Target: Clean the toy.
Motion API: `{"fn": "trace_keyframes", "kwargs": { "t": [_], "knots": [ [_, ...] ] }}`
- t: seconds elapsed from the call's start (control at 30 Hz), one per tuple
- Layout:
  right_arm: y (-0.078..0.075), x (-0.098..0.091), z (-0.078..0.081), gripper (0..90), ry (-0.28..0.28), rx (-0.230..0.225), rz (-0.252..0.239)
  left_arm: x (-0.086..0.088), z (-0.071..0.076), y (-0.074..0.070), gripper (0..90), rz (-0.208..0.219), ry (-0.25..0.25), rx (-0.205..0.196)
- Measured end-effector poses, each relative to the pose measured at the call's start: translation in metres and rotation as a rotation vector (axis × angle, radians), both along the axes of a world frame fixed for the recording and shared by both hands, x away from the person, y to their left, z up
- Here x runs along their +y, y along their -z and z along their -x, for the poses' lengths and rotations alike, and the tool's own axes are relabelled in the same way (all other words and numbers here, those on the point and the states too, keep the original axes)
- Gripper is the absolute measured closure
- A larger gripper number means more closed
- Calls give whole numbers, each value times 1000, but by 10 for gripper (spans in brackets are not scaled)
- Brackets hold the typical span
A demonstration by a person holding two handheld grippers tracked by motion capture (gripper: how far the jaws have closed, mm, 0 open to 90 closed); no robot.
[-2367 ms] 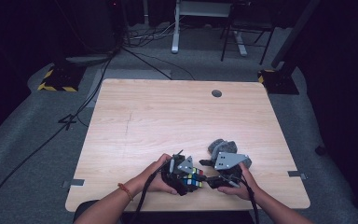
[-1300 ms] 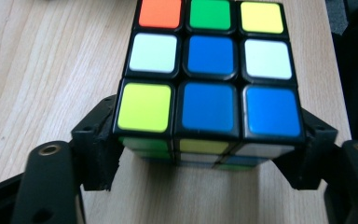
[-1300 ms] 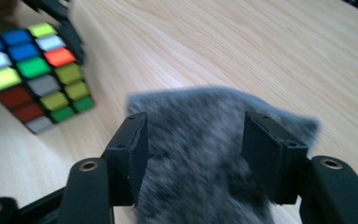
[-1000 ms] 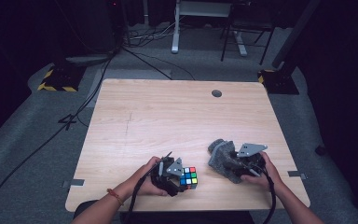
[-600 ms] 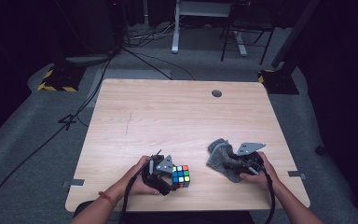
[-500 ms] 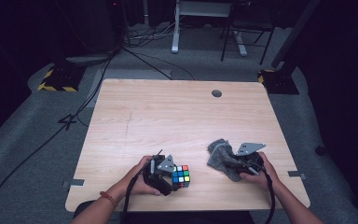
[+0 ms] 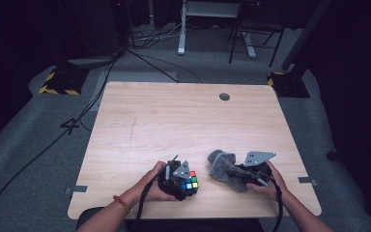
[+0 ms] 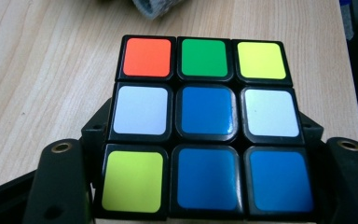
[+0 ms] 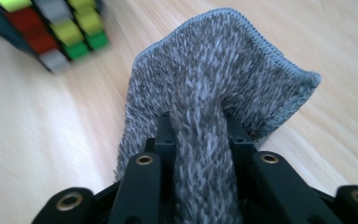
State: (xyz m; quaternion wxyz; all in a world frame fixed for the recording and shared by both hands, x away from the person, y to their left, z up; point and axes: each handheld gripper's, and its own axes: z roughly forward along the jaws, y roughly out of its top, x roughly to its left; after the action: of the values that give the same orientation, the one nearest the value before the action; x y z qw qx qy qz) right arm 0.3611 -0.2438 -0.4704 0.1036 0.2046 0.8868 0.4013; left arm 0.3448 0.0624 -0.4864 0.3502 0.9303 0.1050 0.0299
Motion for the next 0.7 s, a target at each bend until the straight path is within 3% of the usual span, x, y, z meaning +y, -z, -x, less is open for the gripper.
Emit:
{"fn": "trace_keyframes", "kwargs": {
  "t": [0.1, 0.3, 0.53, 0.7],
  "knots": [
    [-13, 9, 10, 734, -41, -24, -51, -5, 0, -1, 330, -7, 3, -11],
    [-30, 28, 25, 734, -115, -51, -98, -27, 2, -7, 332, -45, 52, -56],
    [-36, 49, 34, 728, -175, -58, -60, -49, 1, -18, 333, -44, 77, -104],
    [-37, 56, 37, 720, -147, -94, -29, -51, 0, -19, 334, -66, 61, -121]
  ]
}}
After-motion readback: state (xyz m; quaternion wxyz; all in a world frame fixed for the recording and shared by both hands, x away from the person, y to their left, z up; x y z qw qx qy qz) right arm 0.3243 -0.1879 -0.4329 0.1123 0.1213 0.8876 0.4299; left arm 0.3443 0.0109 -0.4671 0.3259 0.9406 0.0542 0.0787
